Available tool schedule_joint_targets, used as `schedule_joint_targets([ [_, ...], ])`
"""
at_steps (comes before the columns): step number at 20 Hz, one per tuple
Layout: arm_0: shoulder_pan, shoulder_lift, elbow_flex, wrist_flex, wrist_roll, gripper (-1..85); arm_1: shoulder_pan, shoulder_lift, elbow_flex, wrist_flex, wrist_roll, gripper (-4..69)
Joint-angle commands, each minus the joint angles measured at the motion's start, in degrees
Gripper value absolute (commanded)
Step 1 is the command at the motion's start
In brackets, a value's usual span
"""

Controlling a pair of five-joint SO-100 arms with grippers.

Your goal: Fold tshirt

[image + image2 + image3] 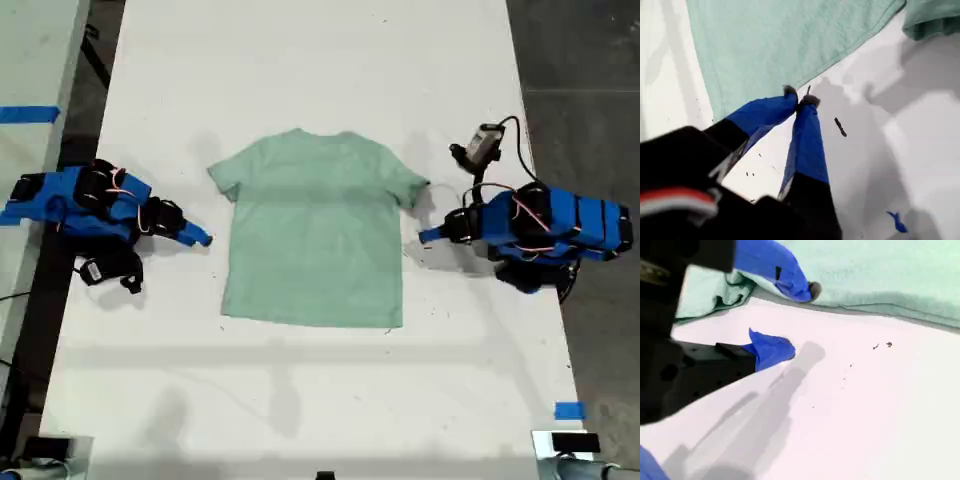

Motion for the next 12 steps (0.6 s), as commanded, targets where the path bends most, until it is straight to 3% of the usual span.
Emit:
schedule_joint_targets([
  [1,-10.37,-0.09,-0.35,-2.29,-4.75,3.9,-0.26,0.44,-0.79,-3.96,40.61,-0.5],
  [7,-10.20,-0.09,-0.35,-2.20,-4.31,4.6,-0.09,0.44,-0.79,-3.87,41.48,-0.5],
  [12,-10.63,-0.09,-0.44,-2.72,-4.75,0.1,-1.67,0.44,-1.05,-3.34,41.75,-0.5],
])
